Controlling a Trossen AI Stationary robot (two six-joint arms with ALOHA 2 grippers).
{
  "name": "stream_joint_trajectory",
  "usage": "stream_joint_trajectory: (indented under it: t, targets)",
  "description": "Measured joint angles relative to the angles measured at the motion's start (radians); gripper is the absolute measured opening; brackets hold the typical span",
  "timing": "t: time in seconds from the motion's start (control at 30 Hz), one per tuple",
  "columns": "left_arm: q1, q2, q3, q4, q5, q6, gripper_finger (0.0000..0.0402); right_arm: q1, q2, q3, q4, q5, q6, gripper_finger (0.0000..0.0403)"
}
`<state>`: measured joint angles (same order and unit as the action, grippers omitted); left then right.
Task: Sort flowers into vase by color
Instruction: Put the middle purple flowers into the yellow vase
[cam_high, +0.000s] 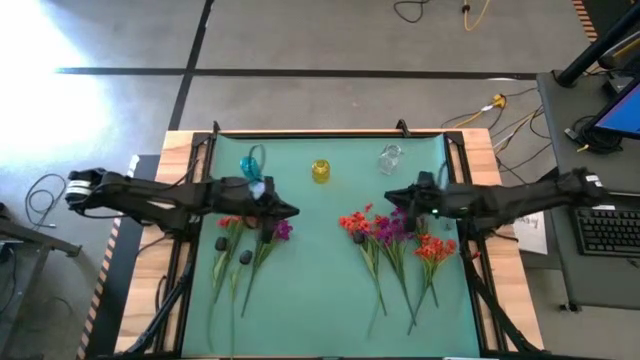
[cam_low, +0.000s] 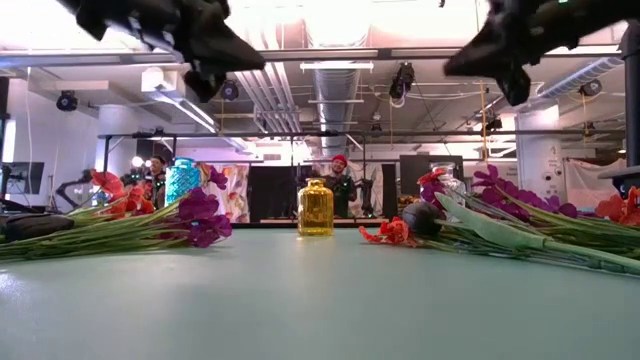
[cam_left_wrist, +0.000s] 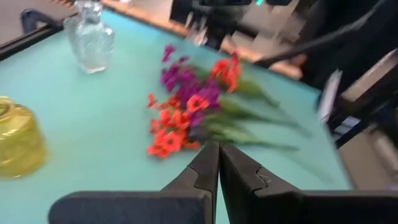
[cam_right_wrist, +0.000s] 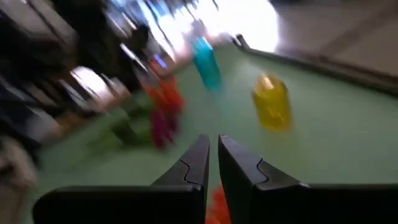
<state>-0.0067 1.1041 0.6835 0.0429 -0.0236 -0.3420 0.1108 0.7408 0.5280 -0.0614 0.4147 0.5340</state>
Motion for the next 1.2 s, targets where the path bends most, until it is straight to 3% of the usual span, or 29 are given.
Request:
stream_joint_trajectory:
  t: [0.1, 0.23, 0.47, 0.73, 1.0, 1.2]
  targets:
    - [0.0, 0.065, 0.08, -0.106, -0.015, 0.044, 0.0, 0.0, 0.083, 0.123, -0.214, 0.001, 0.055, 0.0028]
    - [-0.001, 0.136, 0.163, -0.123, -0.013, 0.07, 0.0, 0.0, 0.183, 0.254, -0.43, 0.004, 0.094, 0.0028]
    - [-0.001, 0.189, 0.255, -0.3, -0.011, 0.115, 0.0, 0.0, 0.307, 0.404, -0.634, -0.037, 0.2, 0.0028]
    - [-0.001, 0.174, 0.24, -0.395, -0.018, 0.134, 0.0, 0.012, 0.4, 0.471, -0.734, -0.132, 0.424, 0.0037]
    - [0.001, 0.171, 0.238, -0.404, -0.021, 0.207, 0.0, 0.05, 0.481, 0.479, -0.753, -0.187, 0.532, 0.0126]
    - [0.001, 0.171, 0.238, -0.403, -0.022, 0.206, 0.0, 0.099, 0.53, 0.479, -0.757, -0.413, 0.677, 0.0202]
